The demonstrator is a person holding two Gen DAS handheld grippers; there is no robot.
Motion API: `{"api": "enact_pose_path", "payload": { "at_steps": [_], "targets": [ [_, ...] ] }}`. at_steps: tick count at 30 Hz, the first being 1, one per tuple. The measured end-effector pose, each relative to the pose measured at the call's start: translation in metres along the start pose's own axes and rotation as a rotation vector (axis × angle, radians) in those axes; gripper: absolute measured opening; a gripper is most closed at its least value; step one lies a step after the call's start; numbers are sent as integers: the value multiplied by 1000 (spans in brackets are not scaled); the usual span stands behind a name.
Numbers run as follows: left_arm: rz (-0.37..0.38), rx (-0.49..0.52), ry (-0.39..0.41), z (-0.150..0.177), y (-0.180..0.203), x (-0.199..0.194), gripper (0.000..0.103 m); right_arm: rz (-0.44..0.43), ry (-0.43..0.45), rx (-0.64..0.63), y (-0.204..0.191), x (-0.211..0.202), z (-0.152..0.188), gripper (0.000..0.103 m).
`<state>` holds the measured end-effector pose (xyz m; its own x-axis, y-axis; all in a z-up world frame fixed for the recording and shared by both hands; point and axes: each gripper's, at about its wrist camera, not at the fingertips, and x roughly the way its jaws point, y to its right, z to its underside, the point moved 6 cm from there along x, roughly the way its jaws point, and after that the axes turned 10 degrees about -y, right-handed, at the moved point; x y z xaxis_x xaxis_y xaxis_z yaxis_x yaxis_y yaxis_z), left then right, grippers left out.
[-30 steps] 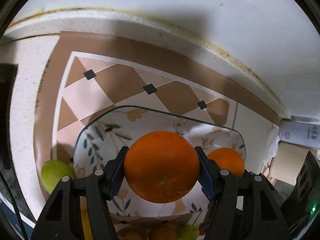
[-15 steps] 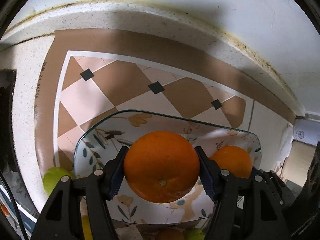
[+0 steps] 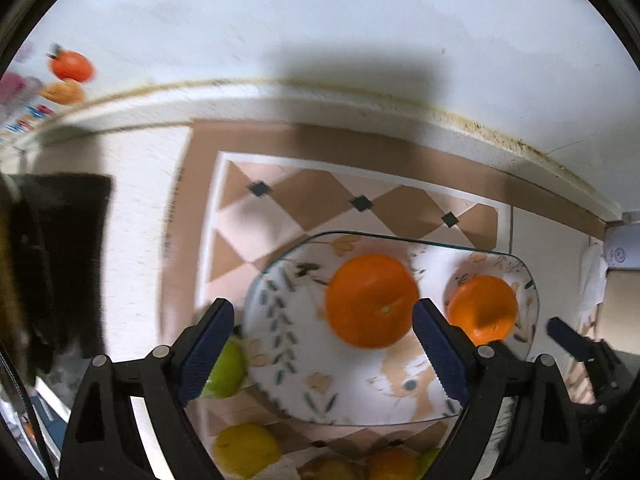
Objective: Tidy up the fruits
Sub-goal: 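Place both oranges on the floral plate and open both grippers, then grasp the yellow citrus with the left gripper while the right gripper grasps the green apple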
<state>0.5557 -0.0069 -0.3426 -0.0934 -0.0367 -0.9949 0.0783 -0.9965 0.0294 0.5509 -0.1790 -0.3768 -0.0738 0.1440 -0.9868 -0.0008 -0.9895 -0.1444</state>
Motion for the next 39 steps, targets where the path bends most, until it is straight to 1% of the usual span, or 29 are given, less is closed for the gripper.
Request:
{"api": "enact_pose_path", "payload": {
  "at_steps": [3,4,8,13,16,19,26,28,32,34,36,37,38,39],
  "targets": [
    [-31,11,53,14,-2,-16,91,17,30,8,3,-15,12,95],
    [-41,19,71,20,-11,-21,91,21,42,9,3,-21,17,95],
    [-61,35,127,40,-12,-36,91,37,86,14,2,-42,35,95],
    [-45,39,193,73,-16,-54,91,59,150,15,2,-70,65,95],
    [-45,43,227,92,-16,-62,91,75,190,14,-2,-84,83,95],
    [-45,42,269,115,-19,-78,91,81,226,12,-6,-98,105,95],
    [-36,35,350,156,-26,-106,91,81,314,18,-13,-132,151,95],
    [-34,31,367,166,-28,-111,91,67,338,22,-15,-141,161,95],
    [-7,20,368,182,-31,-114,91,44,367,17,-21,-154,182,95],
    [8,16,360,189,-33,-113,91,26,369,16,-23,-155,192,95],
    [2,20,348,194,-35,-108,91,8,352,13,-25,-148,200,95],
    [-6,20,339,198,-39,-102,99,-6,338,14,-26,-142,202,95],
    [-10,21,330,201,-41,-96,102,-27,318,13,-26,-133,205,95],
    [-17,19,311,206,-46,-87,102,-47,287,17,-25,-121,208,95]
  ]
}}
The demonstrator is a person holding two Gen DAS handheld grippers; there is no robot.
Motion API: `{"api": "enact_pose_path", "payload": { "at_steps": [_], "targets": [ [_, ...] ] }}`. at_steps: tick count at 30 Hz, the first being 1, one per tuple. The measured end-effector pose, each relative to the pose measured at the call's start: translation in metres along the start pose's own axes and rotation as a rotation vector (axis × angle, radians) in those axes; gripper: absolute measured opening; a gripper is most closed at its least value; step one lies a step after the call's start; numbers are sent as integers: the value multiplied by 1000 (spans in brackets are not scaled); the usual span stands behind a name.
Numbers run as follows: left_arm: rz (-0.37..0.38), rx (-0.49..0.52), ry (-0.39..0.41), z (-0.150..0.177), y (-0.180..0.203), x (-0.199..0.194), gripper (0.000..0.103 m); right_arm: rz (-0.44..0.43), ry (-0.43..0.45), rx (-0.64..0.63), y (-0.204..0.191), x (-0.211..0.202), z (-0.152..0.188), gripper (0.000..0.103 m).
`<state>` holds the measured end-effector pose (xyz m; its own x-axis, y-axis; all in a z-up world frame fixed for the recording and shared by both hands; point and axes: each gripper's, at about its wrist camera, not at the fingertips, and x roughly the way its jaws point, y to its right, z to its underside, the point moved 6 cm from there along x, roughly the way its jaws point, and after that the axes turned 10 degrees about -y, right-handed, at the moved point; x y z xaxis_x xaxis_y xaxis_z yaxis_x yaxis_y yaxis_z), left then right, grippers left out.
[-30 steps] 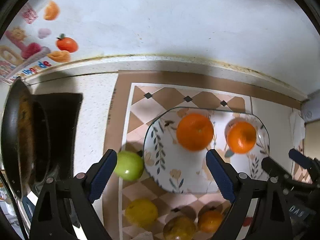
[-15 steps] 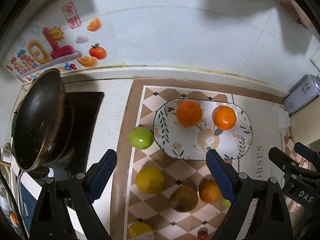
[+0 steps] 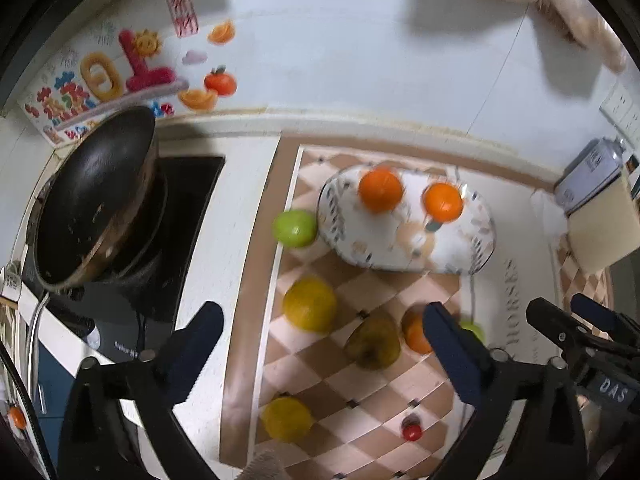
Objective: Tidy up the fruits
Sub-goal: 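Grasp the yellow citrus with the left gripper while the right gripper grasps the green apple, then carry the yellow citrus and green apple onto the plate and release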
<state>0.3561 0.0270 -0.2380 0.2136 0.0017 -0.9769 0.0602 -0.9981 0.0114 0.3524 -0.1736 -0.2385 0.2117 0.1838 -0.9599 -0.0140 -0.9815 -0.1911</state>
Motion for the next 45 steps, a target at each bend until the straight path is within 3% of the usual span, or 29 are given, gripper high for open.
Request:
{"api": "enact_pose_path", "payload": {
  "at_steps": [6,11,17,19,22,25,26,32,38,45],
  "targets": [
    [-41,-46,-154,45,-33,59,102,-59,-142,84,22,68,29,94],
    [-12,-101,-272,80,-48,97,102,-61,-238,130,44,120,42,78],
    [-13,-77,-376,110,-42,130,102,-79,-285,143,54,151,48,74],
    [-2,-74,-393,116,-40,137,94,-93,-292,138,52,156,48,74],
    [10,-60,-404,122,-34,142,81,-92,-301,112,45,161,44,71],
    [30,-66,-404,125,-31,146,60,-101,-319,101,39,167,43,67],
    [43,-69,-404,126,-29,146,56,-108,-317,99,38,168,43,61],
    [45,-53,-373,129,-8,145,55,-76,-313,39,30,168,47,59],
    [74,9,-353,133,40,144,55,-61,-361,-40,16,163,82,59],
    [8,87,-311,135,65,142,55,-59,-358,-36,12,161,103,59]
  ]
}}
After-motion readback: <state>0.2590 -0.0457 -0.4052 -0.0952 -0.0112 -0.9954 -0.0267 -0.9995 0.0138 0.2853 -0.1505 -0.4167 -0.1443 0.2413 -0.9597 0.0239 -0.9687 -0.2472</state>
